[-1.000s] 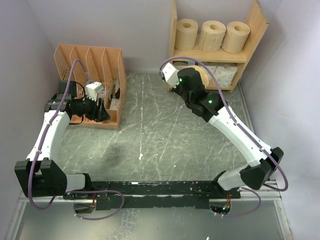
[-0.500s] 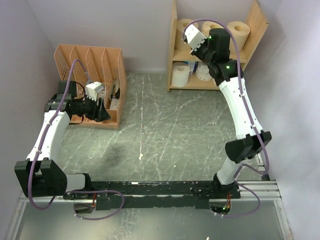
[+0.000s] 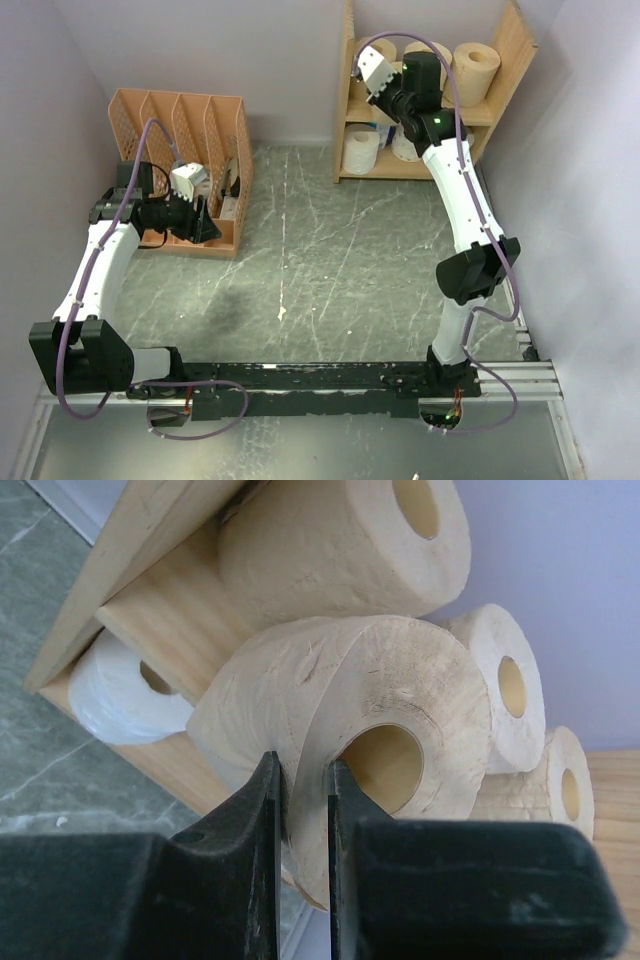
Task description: Place and organize the paper towels onto the shelf
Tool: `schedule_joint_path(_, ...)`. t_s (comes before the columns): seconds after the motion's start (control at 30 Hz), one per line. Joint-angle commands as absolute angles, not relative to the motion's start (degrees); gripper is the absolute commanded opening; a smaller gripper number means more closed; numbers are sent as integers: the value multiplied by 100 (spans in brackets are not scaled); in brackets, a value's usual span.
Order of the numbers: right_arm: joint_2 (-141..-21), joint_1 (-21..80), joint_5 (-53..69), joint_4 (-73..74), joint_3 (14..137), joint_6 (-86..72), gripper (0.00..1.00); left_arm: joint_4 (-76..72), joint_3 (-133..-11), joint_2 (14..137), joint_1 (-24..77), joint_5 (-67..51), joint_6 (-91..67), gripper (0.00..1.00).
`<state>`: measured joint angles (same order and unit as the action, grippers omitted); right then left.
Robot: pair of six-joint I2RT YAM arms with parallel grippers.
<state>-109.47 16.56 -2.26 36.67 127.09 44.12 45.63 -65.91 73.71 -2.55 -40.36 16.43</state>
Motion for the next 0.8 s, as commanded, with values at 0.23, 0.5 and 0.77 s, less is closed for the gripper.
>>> schedule_joint_path(0.23,-11374,1675,-1075,1952,12731,4561,22,4423,-6722,7266,-299,-4162,1608,60)
schedule_joint_path(0.5,-11540,1705,-1287,896,12637,4876,46,4432,-6750,7264,-299,-4087,1615,60)
schedule_joint_path(0.77,-12012,1705,-1332,329,12766,4804,56,4365,-6665,7239,-299,-4044,1634,60)
